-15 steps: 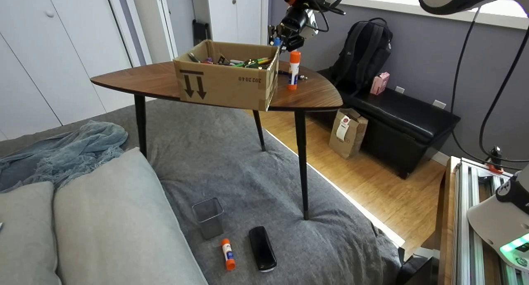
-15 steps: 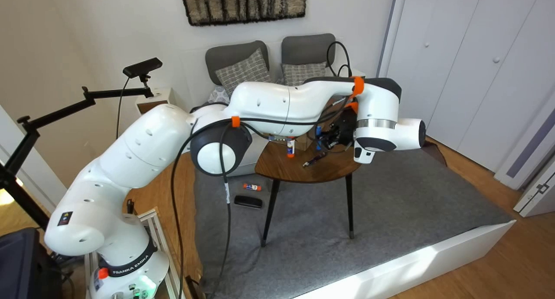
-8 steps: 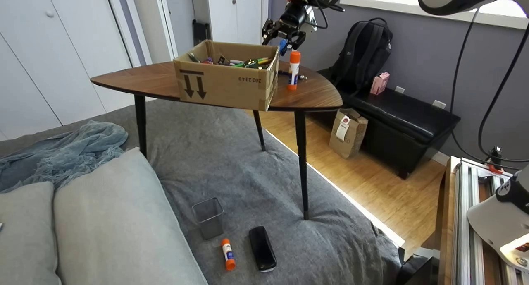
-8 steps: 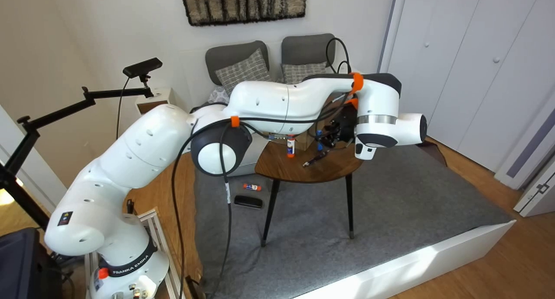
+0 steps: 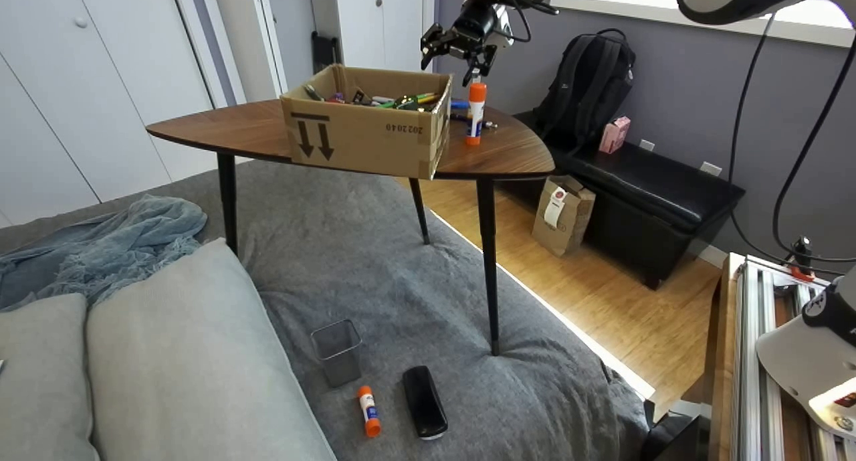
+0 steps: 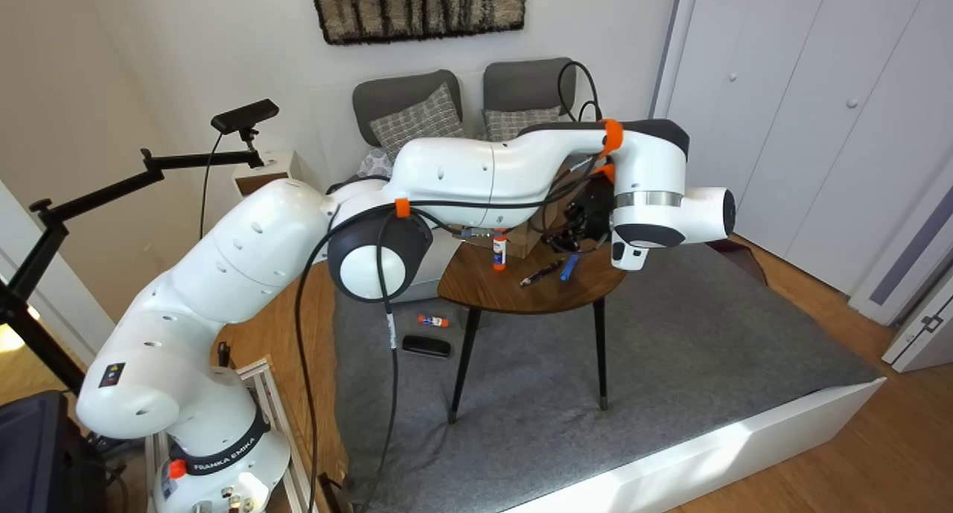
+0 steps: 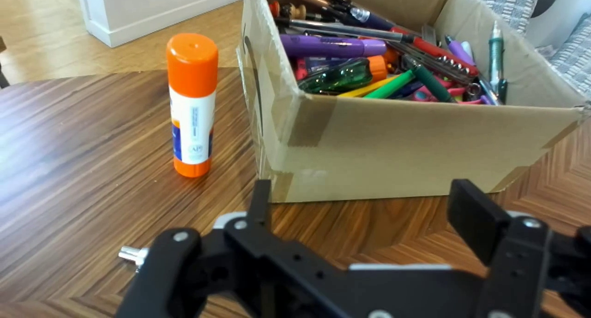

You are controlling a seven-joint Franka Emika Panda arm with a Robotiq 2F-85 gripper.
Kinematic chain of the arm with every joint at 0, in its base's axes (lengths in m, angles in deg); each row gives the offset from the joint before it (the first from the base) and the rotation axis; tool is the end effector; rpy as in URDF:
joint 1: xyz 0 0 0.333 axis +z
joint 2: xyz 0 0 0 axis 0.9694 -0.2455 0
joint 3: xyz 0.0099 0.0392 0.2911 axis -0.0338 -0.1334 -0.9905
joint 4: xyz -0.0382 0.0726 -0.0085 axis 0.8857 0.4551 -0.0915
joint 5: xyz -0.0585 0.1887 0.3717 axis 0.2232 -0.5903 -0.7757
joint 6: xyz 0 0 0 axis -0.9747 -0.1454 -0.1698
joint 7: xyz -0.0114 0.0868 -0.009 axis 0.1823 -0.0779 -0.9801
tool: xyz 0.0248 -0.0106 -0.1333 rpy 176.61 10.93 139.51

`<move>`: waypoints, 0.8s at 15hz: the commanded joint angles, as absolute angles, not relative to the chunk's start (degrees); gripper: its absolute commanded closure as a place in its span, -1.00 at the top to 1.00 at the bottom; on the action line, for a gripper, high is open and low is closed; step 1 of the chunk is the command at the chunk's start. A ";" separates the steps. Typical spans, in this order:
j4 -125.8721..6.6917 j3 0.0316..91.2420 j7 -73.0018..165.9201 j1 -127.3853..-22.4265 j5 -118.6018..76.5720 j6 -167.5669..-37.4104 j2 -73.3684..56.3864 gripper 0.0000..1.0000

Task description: Put the blue marker on the table

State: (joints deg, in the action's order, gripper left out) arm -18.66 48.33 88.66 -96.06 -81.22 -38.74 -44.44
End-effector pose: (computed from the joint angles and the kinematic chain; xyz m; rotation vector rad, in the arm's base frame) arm 0.7110 -0.1765 0.3264 -1.8065 1.2569 0.8416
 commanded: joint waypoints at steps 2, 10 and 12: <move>-14.63 47.47 90.31 -96.56 -78.48 -35.88 -45.98 0.95; -6.75 49.59 87.88 -95.32 -62.25 -34.87 -44.85 1.00; -3.49 48.66 85.65 -95.44 -58.36 -36.06 -44.93 1.00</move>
State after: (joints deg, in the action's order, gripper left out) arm -9.48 49.02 87.84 -95.71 -63.93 -35.87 -44.28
